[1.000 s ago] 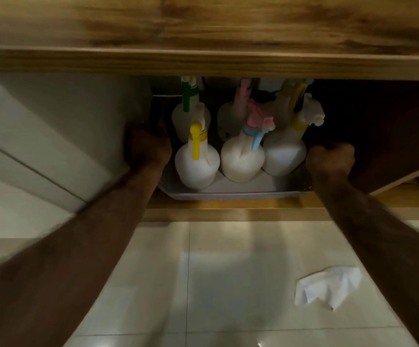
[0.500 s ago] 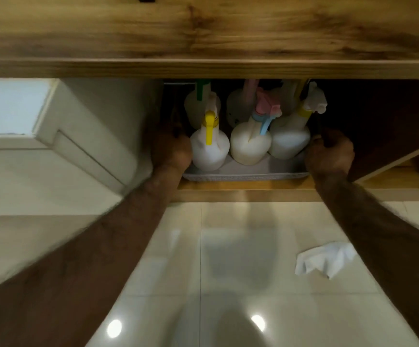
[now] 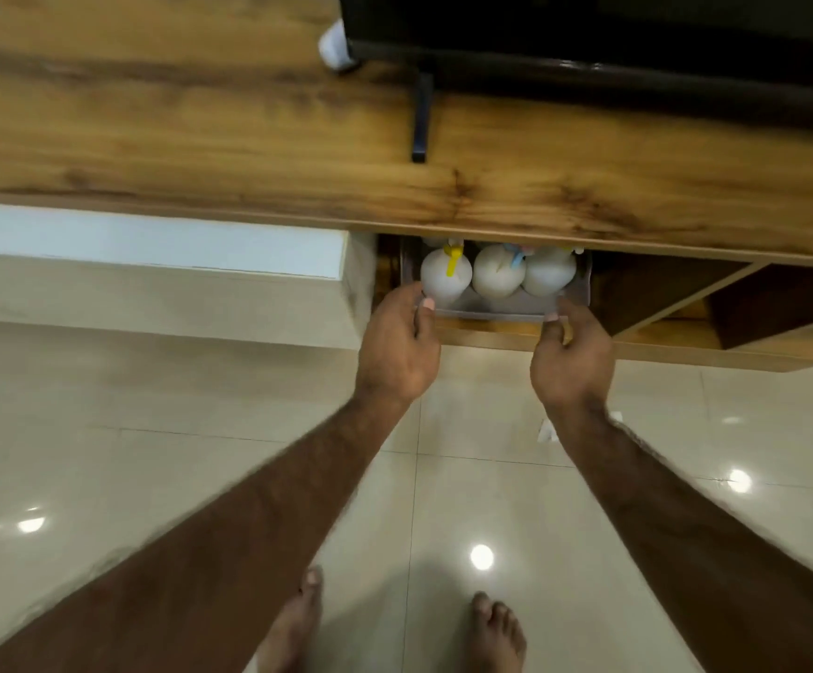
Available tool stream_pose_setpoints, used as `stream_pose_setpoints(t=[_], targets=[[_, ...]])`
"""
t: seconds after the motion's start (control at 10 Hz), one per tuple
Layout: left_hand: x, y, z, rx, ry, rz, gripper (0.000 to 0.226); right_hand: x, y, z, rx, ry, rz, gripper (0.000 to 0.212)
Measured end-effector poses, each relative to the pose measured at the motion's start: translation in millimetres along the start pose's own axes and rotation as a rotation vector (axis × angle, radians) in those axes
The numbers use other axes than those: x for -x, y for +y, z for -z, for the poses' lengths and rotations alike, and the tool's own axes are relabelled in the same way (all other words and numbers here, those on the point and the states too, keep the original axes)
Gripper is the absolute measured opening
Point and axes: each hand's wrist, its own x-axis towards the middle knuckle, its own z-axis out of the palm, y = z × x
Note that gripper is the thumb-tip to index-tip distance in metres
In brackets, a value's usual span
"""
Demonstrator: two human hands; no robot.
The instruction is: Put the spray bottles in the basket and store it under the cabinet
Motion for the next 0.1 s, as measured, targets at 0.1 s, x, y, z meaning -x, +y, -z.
stream_pose_setpoints(t=[0.1], targets=[[18.0, 21.0, 23.0, 0.021, 0.045, 0.061, 0.038, 28.4, -40.4, 11.4, 0.005, -0.031, -0.001, 0.035]])
